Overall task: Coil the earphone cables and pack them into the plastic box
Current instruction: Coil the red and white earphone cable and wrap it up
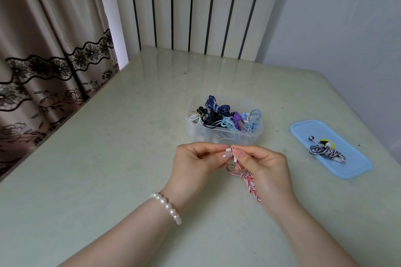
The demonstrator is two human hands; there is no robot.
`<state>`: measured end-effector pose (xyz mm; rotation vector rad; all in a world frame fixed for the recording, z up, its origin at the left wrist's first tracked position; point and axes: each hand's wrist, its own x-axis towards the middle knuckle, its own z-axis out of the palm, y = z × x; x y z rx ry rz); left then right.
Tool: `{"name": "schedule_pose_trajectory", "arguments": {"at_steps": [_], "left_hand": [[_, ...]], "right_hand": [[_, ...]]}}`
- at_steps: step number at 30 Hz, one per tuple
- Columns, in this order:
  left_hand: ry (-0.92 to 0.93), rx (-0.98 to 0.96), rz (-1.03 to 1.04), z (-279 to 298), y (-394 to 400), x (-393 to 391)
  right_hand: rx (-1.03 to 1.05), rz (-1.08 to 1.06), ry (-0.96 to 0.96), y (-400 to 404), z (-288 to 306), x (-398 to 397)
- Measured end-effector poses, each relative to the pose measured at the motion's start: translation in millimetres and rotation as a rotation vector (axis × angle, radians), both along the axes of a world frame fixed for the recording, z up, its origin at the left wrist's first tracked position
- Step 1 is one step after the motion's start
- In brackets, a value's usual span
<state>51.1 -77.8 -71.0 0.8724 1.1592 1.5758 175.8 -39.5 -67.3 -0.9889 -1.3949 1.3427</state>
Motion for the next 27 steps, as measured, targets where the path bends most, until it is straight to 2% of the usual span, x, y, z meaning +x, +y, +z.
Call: {"name": "schedule_pose_trajectory", "arguments": {"at_steps": [4,7,9,12,15,17,22,24,27], "left_hand": [[0.342,0.143,0.106,-8.5,2.6,-1.1],[0.510,0.229,0.104,-14.8,5.3,-4.2],[0.551,0.247,0.077,-15.7,6.8,-6.4],[0.413,0.158,0.041,-11.6,9.8,-9.3],[0.308,0.041,0.018,-8.9,12.1,-15.0],[0.356,-0.008,0.023,-11.5,13.8,-22.1],[0.563,-0.050,0.068,-17.1,15.6,-32.9],[0.674,-0.044,0.081,-15.8,14.3,-32.8],[0.763,-0.037,0.090,-13.1,13.8,-33.4]], "right_hand": [[-0.088,0.005,-0.013,-1.7,4.2,0.6],[-0.129,0.027,-0.059,0.8,3.9,2.6],[-0.143,0.046,-0.079,2.2,3.4,3.8],[-0.077,0.065,-0.133,4.1,2.0,4.9],[0.110,-0.045,-0.305,14.0,1.7,13.6],[0.183,-0.092,-0.404,22.7,5.3,24.0],[0.019,0.087,-0.862,22.6,10.7,34.9],[0.035,0.157,-1.044,19.1,8.7,32.3],[0.056,0.114,-1.068,20.0,6.6,30.6]]}}
